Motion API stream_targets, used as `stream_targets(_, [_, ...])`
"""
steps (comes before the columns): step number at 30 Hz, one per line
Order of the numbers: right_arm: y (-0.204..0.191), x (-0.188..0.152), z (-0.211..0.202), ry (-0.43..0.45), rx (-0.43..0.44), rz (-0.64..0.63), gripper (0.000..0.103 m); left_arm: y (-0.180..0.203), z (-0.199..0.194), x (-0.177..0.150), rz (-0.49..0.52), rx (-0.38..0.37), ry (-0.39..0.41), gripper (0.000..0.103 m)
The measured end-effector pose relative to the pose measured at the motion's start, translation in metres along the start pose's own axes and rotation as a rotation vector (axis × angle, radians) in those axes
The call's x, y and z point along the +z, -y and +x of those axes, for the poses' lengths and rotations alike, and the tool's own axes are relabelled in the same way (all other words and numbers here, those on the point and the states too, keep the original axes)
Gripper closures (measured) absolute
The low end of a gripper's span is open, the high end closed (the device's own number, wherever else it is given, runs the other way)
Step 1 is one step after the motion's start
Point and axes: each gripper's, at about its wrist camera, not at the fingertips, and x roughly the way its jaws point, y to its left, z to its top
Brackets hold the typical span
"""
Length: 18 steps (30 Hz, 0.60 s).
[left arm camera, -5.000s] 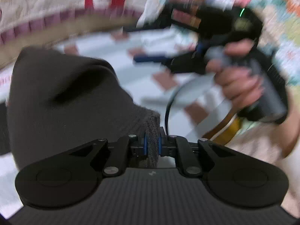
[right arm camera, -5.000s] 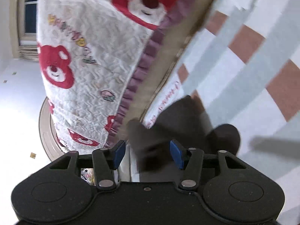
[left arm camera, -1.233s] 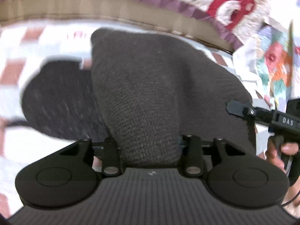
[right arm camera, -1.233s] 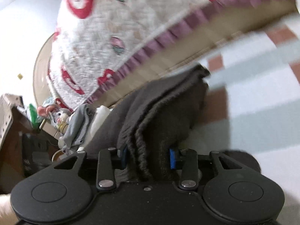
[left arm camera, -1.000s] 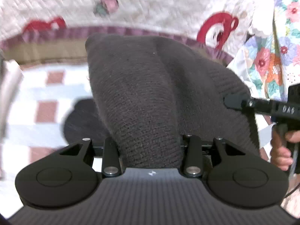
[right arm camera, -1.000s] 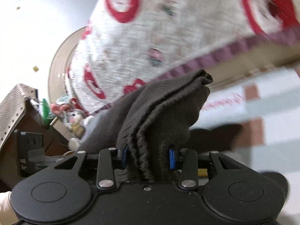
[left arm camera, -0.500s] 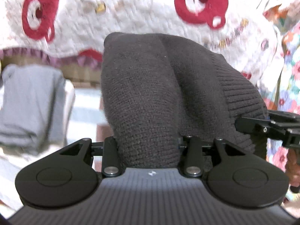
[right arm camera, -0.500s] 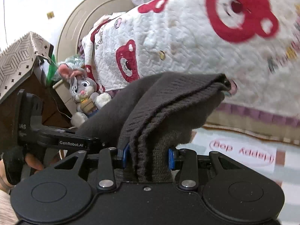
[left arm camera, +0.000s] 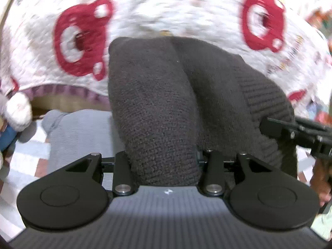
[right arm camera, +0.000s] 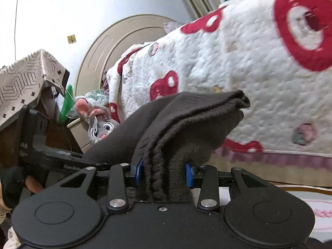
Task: Fold clothes
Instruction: 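Lift the folded sweater with both tools and carry it toward the clothes stack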
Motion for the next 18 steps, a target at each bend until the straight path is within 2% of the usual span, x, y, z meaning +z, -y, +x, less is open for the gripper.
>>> stream_targets(3, [-0.004,-0.001,0.039,0.028,0.037,0.058,0.06,-0.053,-0.001,0.014,-0.092,-0.032,0.045,0.066])
stream_targets(6, [-0.006,0.001,0.074,0.007,0.07,0.098,0.061,-0.082,0.002,0.027,-0.11,0.015,0.048,0.065])
stream_targets(9, [-0.005,0.004,0.112,-0.035,0.097,0.155,0.061,-0.097,0.013,0.04,-0.064,0.105,-0.028,0.065])
stream_targets(12, [0.003,-0.001,0.152,-0.1,0.117,0.263,0.06,-0.128,0.037,0.045,-0.108,0.141,-0.123,0.064])
stream_targets(16, [0.022,-0.037,0.202,-0.204,0.108,0.381,0.061,-0.163,0.072,0.025,-0.146,0.182,-0.186,0.063])
stream_targets(18, [0.026,-0.052,0.215,-0.221,0.125,0.391,0.06,-0.176,0.087,0.012,-0.146,0.203,-0.207,0.063])
